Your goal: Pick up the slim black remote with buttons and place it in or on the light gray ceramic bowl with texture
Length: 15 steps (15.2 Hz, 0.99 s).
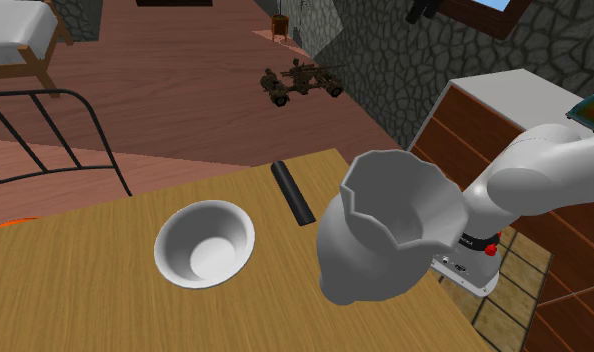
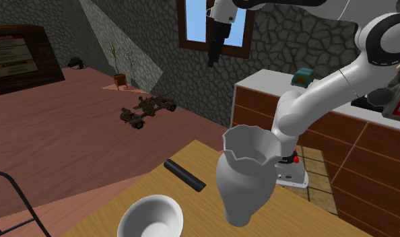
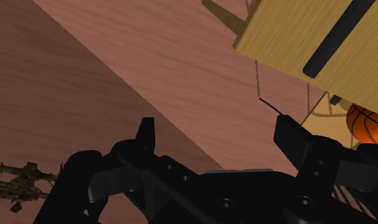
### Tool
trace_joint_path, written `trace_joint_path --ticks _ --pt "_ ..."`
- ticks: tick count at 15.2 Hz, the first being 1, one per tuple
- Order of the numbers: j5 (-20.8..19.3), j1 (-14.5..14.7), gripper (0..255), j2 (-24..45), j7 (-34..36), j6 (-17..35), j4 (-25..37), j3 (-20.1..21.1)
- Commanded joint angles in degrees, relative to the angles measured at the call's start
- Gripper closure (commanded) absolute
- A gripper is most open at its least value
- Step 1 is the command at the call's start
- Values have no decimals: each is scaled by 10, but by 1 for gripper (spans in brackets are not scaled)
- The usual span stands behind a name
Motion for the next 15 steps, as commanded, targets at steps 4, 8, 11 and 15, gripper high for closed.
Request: trace_joint_path --ticks 4,8,11,15 --pt "14 2 0 -28 50 30 -55 38" --pt "39 8 0 -54 118 71 -117 93" --pt "60 16 0 -63 171 103 -154 137" --pt "92 28 0 -59 242 150 -192 202"
